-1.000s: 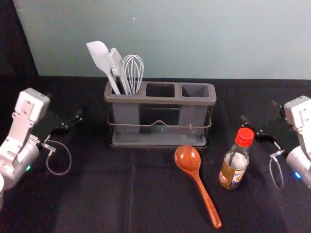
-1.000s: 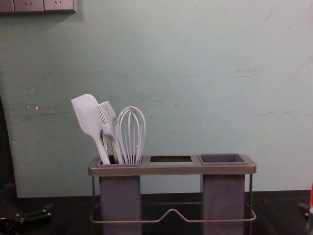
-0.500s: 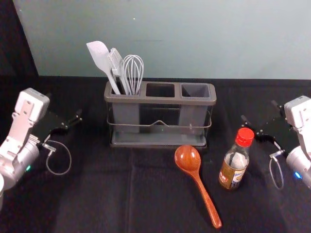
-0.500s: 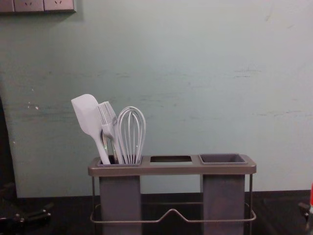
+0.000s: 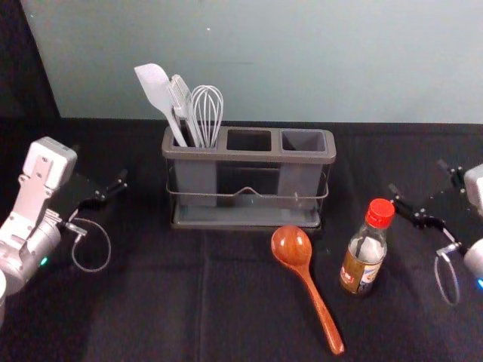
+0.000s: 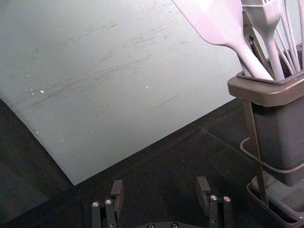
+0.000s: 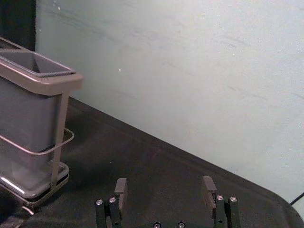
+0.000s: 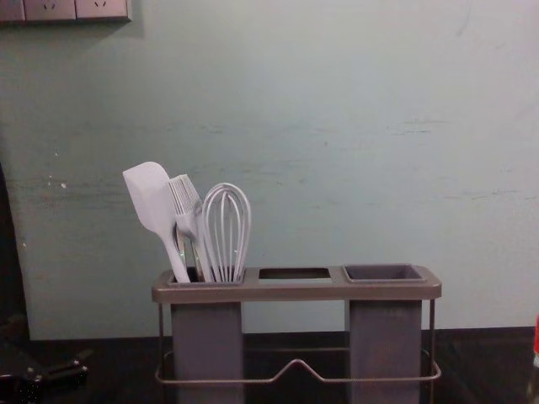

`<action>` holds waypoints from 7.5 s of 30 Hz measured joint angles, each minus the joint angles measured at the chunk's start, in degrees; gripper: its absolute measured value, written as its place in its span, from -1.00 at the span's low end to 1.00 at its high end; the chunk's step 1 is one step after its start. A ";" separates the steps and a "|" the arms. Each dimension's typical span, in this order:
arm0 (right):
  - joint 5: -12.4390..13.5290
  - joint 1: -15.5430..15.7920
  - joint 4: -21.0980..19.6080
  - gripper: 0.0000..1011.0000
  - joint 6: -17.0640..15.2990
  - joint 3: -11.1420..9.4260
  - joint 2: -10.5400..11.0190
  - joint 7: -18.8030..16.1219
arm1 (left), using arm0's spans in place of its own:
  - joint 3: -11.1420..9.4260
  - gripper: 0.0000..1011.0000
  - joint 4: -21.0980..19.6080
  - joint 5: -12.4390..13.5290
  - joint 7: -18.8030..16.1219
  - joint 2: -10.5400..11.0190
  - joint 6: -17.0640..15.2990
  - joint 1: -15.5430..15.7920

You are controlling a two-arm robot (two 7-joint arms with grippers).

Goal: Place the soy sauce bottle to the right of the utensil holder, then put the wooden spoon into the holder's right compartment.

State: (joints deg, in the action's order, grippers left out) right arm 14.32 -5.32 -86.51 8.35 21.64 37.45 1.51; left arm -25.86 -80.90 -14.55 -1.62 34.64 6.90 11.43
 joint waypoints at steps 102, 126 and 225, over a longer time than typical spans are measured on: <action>12.16 14.62 -16.00 0.46 -1.86 -11.77 -3.72 -23.89 | 0.00 0.99 0.00 0.00 0.00 0.00 0.00 0.00; 14.16 15.62 -17.79 -0.22 -2.52 -15.11 -4.12 -26.99 | 0.00 0.99 0.00 0.00 0.00 0.00 0.00 0.00; 15.90 -12.21 9.41 -0.22 -2.50 -5.12 -10.68 -32.44 | 0.00 0.99 0.00 0.00 0.00 0.00 0.00 0.00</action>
State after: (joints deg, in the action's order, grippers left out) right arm 30.23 -17.52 -77.10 5.85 16.53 26.77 -30.92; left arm -25.86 -80.90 -14.55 -1.62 34.65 6.91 11.43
